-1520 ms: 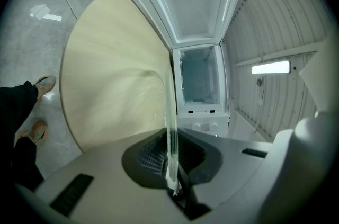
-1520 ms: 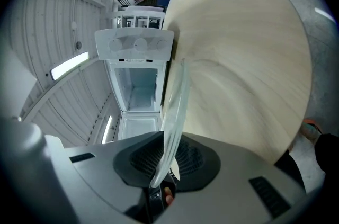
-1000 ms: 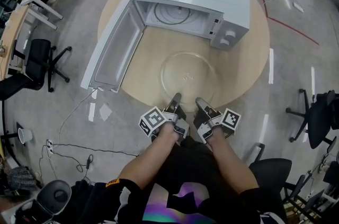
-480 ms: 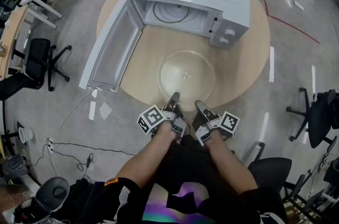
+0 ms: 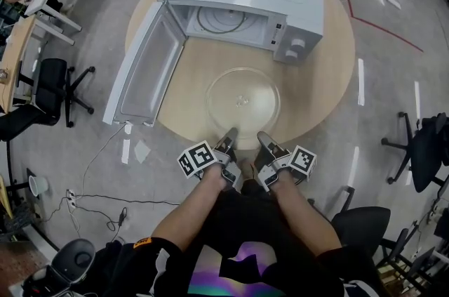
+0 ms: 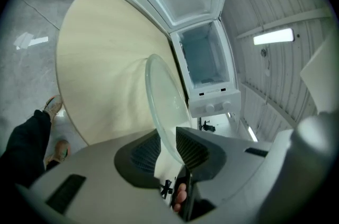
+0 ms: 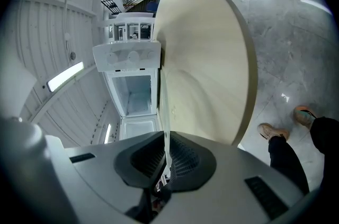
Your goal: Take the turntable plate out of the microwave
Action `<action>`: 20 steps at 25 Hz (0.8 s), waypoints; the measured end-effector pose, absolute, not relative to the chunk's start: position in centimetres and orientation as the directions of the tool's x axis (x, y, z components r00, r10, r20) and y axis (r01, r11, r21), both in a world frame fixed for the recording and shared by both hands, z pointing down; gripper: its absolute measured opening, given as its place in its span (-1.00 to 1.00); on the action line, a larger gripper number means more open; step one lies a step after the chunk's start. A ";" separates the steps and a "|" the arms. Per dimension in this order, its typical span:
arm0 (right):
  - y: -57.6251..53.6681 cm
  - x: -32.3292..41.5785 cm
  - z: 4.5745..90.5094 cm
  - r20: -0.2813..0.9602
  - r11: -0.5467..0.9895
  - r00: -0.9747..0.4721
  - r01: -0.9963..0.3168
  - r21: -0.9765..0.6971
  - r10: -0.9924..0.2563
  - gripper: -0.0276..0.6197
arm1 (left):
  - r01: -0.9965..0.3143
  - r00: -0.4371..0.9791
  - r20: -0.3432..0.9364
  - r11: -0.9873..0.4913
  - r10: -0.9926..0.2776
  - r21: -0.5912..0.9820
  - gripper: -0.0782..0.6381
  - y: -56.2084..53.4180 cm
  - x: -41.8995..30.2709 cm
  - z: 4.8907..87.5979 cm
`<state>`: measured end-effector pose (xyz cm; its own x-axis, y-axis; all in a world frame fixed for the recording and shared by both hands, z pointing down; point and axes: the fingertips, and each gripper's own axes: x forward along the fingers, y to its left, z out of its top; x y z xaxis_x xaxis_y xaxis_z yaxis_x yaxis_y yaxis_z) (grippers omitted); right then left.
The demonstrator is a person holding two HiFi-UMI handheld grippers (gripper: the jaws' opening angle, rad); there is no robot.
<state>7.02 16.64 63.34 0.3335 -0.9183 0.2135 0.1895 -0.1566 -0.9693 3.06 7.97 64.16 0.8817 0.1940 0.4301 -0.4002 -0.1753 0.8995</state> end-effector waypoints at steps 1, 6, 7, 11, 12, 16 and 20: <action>16.7 7.1 63.6 0.220 -0.163 0.336 0.190 -0.968 -0.916 -0.78 | -0.407 0.872 0.443 -0.197 0.208 0.892 -0.46 8.1 2.9 64.2; 17.2 7.7 64.7 0.270 -0.212 0.341 0.199 -0.957 -0.900 -0.78 | -0.432 0.832 0.496 -0.271 0.250 0.860 -0.43 8.8 1.2 64.4; 17.3 7.8 64.9 0.285 -0.223 0.342 0.210 -0.952 -0.895 -0.78 | -0.437 0.827 0.504 -0.277 0.251 0.856 -0.43 8.9 0.8 64.5; 17.5 7.6 65.5 0.336 -0.267 0.328 0.238 -0.934 -0.883 -0.78 | -0.438 0.818 0.510 -0.286 0.265 0.852 -0.43 9.7 -0.3 64.4; 17.5 7.5 65.6 0.347 -0.278 0.321 0.241 -0.930 -0.881 -0.79 | -0.436 0.821 0.507 -0.285 0.264 0.854 -0.43 9.8 -0.5 64.2; 17.7 7.4 65.9 0.409 -0.347 0.298 0.242 -0.906 -0.862 -0.78 | -0.430 0.830 0.498 -0.282 0.250 0.858 -0.43 9.8 -1.0 63.6; 18.1 7.6 66.7 0.512 -0.472 0.256 0.203 -0.858 -0.820 -0.78 | -0.423 0.838 0.492 -0.288 0.237 0.859 -0.43 9.7 -1.1 63.1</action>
